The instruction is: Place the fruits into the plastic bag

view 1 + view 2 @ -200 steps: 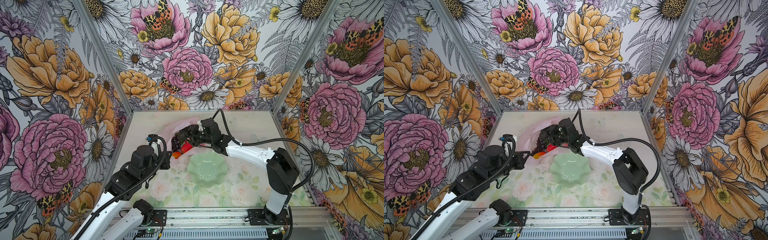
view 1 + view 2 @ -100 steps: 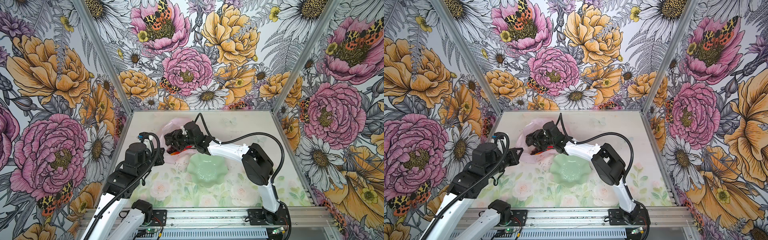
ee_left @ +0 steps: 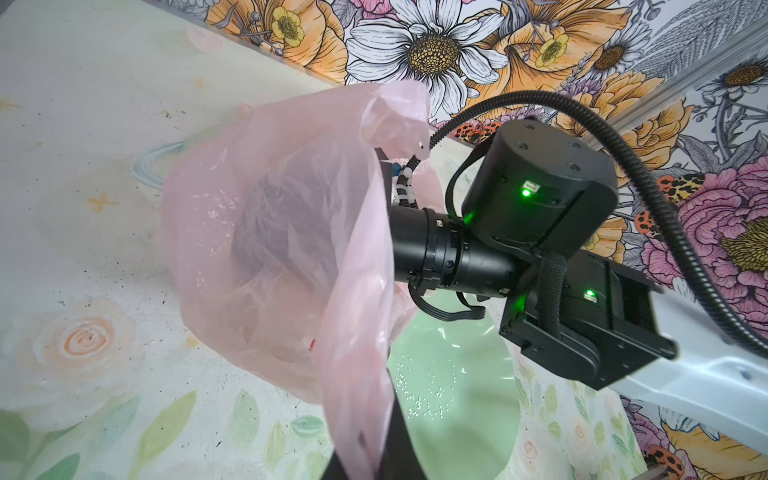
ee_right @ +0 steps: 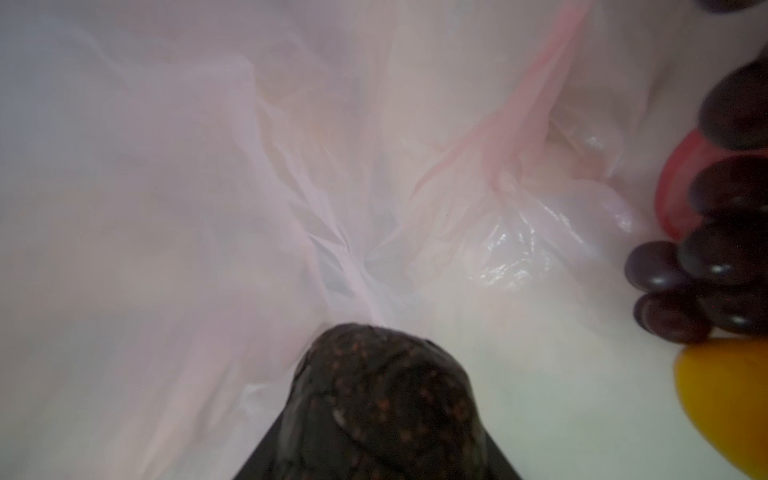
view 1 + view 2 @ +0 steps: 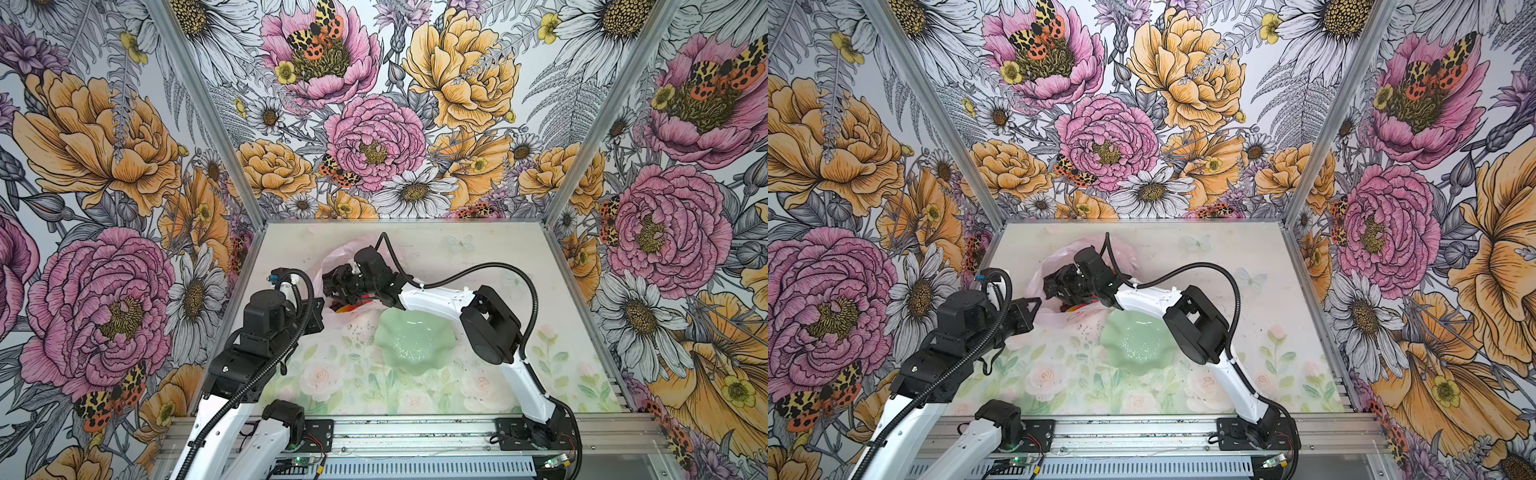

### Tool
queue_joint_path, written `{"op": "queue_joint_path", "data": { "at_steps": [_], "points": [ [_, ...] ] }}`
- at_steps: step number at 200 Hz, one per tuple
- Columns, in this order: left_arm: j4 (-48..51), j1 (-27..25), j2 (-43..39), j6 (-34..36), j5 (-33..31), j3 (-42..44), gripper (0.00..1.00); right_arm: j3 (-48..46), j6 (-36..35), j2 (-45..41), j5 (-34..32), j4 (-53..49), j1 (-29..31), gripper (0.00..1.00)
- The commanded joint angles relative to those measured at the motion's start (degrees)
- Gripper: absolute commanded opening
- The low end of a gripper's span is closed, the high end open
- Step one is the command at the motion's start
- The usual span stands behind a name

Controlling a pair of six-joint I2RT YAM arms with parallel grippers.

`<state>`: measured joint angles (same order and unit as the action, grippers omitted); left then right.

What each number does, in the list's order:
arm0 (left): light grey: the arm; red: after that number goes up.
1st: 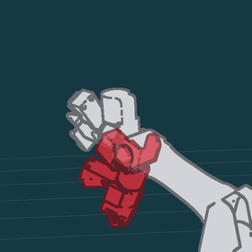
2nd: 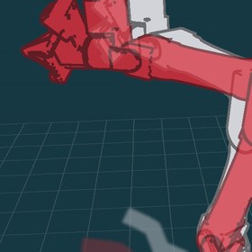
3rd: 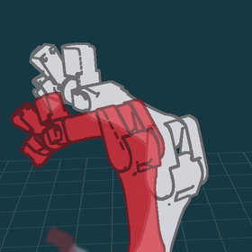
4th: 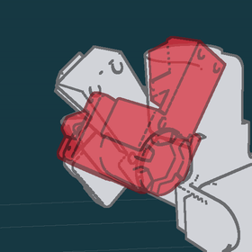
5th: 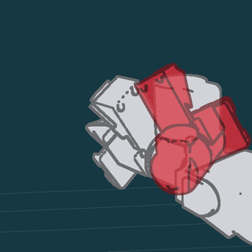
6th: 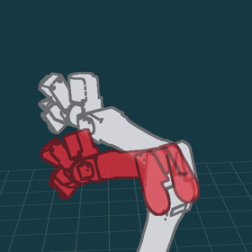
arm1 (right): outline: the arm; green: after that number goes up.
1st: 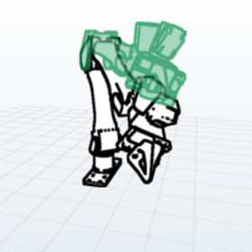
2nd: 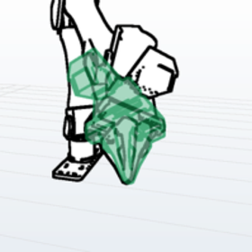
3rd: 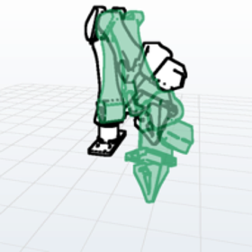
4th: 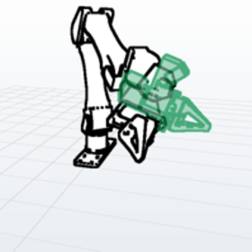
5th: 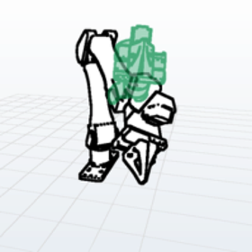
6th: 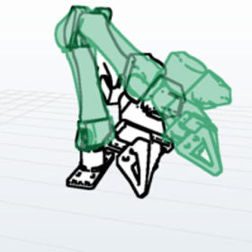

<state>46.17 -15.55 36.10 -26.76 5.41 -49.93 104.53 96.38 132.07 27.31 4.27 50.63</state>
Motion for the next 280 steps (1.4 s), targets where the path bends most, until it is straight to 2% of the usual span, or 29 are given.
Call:
{"op": "queue_joint_path", "data": {
  "at_steps": [1, 101, 186, 280],
  "points": [
    [-0.03, 0.93, -0.53, 1.03, 1.43, 0.88, 0.0, 3.7, -1.56, 1.76, 1.1, -2.08, 0.56, 0.39],
    [-0.03, 3.9, -1.87, 2.07, 3.93, 4.14, 0.0, 3.88, -4.33, 4.66, 2.29, -4.75, 0.9, 0.4],
    [-0.03, 4.2, -1.12, 2.5, 3.99, 5.5, 0.0, 4.2, -5.68, 7.57, 2.68, -5.49, 0.71, 0.41],
    [-0.07, 4.05, 2.48, 2.51, 4.16, 5.82, 0.0, 5.16, -6.19, 9.61, 3.02, -6.07, 0.52, 0.5]
  ]
}}
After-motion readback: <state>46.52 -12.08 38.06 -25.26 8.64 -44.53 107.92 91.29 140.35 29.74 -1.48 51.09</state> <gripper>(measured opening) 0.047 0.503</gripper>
